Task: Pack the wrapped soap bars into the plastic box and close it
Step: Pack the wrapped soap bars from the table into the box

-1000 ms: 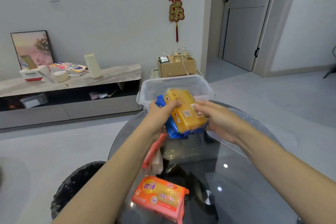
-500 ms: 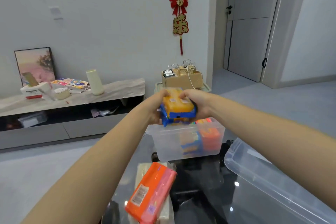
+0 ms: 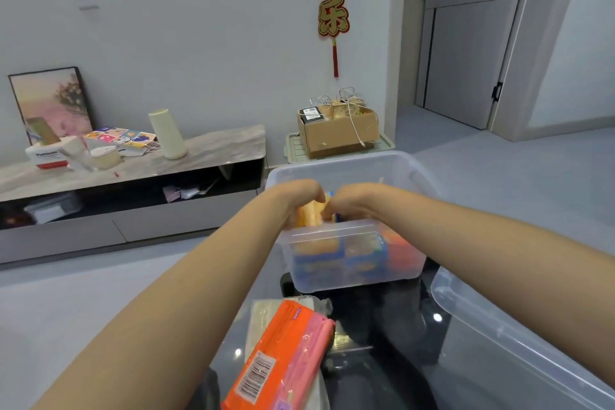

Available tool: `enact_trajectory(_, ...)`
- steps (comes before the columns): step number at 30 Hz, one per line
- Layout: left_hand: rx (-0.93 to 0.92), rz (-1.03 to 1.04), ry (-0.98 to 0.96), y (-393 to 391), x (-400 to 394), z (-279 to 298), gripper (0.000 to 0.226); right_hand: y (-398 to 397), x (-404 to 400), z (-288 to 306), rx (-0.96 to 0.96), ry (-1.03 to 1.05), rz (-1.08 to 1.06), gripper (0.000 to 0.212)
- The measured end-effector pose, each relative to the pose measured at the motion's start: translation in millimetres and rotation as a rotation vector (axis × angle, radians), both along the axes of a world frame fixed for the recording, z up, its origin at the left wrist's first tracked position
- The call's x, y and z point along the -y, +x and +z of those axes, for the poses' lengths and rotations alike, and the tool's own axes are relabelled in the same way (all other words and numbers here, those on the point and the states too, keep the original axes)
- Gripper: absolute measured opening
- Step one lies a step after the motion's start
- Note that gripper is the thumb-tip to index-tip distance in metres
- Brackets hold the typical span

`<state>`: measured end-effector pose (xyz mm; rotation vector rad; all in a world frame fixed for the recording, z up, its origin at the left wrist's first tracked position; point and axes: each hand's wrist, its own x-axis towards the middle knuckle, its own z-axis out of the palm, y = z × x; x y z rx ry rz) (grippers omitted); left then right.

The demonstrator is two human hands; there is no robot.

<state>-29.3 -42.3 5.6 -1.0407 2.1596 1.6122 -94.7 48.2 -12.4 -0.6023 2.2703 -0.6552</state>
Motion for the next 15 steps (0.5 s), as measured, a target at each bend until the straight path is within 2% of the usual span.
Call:
enact_trajectory(3,0.038,-0.041,-0.042,2.8,-1.2,-0.9,0.054,5.2,1.1,4.5,-0.28,0.244,0.115,0.016)
enact_trajectory(6,0.063,-0.067,-0.036,2.6,0.5,1.4,0.06,12.1,2.0,9.5,-0.408,0.407,0.207,0.025)
enact_trajectory(9,0.124,-0.113,-0.048,3.5,-2.7,4.2,0.057,13.8,-2.9,13.5,-0.343,0.363,0.188,0.027)
enact_trajectory(12,0.148,-0.171,-0.169,2.2,-4.8,2.5,0.054,12.2,-5.6,15.0,-0.253,0.275,0.152,0.034)
enact_trajectory(15,0.043,-0.122,-0.205,6.9,-9.9,6.2,0.044,14.2,-10.9,13.2,-0.199,0.067,-0.013,0.027)
